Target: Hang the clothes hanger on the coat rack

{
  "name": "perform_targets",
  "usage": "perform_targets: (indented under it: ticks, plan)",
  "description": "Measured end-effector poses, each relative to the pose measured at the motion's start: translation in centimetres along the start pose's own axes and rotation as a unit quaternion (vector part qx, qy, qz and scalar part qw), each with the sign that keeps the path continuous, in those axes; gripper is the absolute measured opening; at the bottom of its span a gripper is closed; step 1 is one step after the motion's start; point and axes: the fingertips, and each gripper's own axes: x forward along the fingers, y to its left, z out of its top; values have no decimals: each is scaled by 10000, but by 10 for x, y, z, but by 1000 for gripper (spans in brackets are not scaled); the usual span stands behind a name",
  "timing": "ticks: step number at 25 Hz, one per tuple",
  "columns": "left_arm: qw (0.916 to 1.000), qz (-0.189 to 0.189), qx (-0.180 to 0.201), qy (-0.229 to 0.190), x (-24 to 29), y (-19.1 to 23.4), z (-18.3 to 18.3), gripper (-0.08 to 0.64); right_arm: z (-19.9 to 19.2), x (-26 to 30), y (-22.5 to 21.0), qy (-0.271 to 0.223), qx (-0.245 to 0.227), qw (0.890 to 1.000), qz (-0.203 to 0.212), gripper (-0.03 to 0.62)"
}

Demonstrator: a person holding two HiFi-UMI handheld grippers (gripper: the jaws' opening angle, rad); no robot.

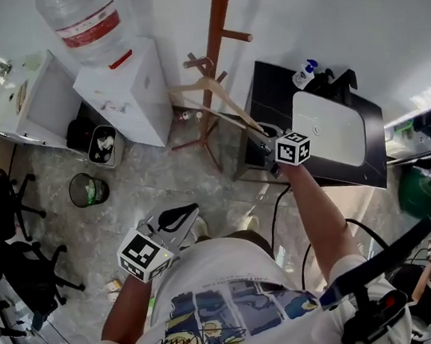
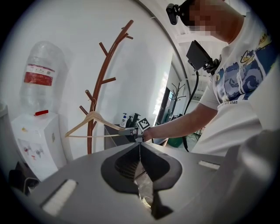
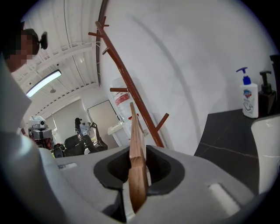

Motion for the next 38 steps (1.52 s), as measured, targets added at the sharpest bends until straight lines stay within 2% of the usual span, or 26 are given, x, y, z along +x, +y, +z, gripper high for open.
perform_targets:
  ticks: [11,26,32,38]
  plan:
    - [9998,-115,124,91,7,2,6,6,-4,-2,-19,-223,272,9989,-306,98]
    - [9990,-348,230,147,17,-8,7,6,-28,-49,-38,-308,490,9954,-766,129]
    - [9982,-493,302,124,19,-14,6,6,-43,-74,-30,-186,340,9943,-992,129]
    - [9975,-623,340,68,20,-18,6,6,-67,-92,0,122,69,9932,-1160,123]
